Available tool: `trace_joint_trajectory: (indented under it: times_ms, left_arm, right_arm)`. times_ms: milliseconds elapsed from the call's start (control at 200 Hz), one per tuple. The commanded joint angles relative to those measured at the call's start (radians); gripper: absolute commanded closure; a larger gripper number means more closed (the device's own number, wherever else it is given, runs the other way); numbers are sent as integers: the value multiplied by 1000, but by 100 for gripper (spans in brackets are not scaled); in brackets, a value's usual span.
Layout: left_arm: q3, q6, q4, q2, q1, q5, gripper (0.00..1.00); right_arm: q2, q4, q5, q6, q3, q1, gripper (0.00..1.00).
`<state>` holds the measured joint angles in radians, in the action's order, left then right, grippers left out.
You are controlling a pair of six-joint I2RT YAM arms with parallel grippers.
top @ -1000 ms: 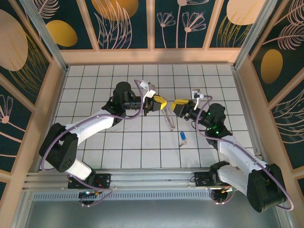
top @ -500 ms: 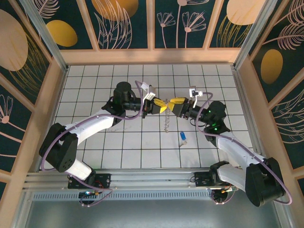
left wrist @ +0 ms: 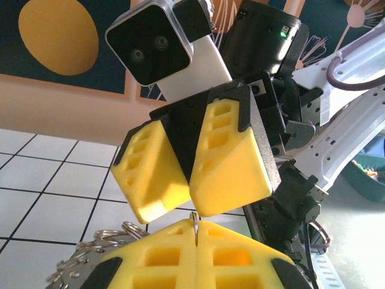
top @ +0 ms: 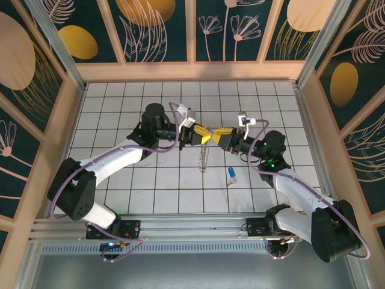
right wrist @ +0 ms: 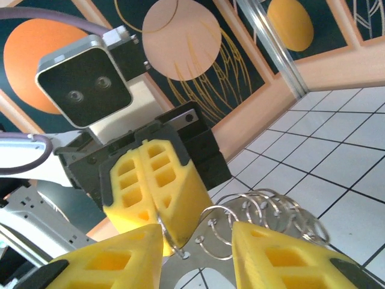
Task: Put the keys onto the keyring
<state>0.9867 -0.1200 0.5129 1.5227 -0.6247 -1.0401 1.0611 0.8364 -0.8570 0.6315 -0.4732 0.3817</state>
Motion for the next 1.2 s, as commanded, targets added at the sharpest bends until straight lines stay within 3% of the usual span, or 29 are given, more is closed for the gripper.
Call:
trace_joint_trajectory:
  times_ms: [0, 501, 761, 981, 1076, 1196]
  left_arm:
    - [13, -7, 54, -13, -3, -29, 100]
    - [16, -42, 98, 20, -3, -41, 100]
    - [14, -71, 133, 28, -3, -45, 100]
    - [-8, -119, 189, 12, -2, 25, 100]
    - [-47, -131, 209, 2, -3, 52, 92]
    - [-75, -159, 247, -10, 4, 92, 90]
  right_arm:
    - [-24, 60, -25, -6, 11, 11, 66]
    - [-15, 67, -39, -16, -3, 31, 72]
    - [1, 100, -54, -11, -11, 37, 100]
    - [2, 106, -13, -17, -8, 37, 100]
    - [2, 93, 9, -28, -8, 37, 100]
    - [1, 83, 30, -39, -7, 36, 100]
